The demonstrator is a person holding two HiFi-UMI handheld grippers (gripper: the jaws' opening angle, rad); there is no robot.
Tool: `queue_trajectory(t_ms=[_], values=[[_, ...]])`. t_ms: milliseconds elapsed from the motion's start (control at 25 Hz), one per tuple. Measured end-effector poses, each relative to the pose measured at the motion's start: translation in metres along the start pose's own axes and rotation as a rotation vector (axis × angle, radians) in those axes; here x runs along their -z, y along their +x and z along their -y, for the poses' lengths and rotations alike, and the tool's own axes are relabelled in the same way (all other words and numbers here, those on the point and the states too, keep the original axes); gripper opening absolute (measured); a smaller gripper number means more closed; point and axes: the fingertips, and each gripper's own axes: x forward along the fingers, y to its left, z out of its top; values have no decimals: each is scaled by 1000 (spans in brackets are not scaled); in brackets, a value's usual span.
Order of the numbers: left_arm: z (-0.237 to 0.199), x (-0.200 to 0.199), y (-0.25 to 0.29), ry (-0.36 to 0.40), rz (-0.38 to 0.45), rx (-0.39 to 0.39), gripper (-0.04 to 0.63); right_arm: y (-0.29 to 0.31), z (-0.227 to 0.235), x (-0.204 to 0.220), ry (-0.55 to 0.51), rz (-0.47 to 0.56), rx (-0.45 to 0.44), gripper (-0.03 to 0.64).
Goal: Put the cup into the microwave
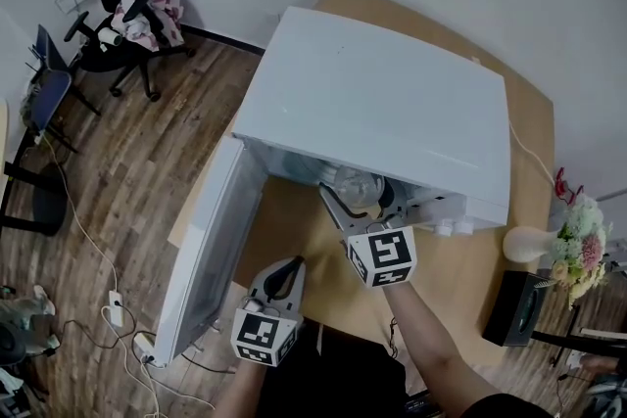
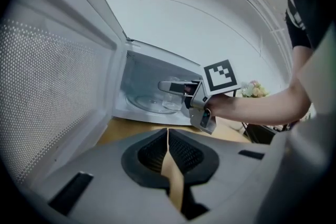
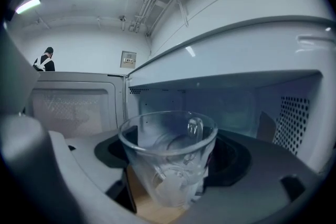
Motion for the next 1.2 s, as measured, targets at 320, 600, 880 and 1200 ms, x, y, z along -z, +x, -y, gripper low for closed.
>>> queue_trajectory(t_ms=[320,600,880,1200], values=[[-9,3,5,-8,-14,1,6,30,-3,-3,-72,34,-26,368],[-13,7,10,-28,-19,3,6,51,-1,3,-131,20,-37,368],[-19,9,10,-44,-18,-3,6,64,-2,7,-140,7,-51,368],[-24,14,10,-54,-19,-18,6,76,6,9,-148,15,-45,368]])
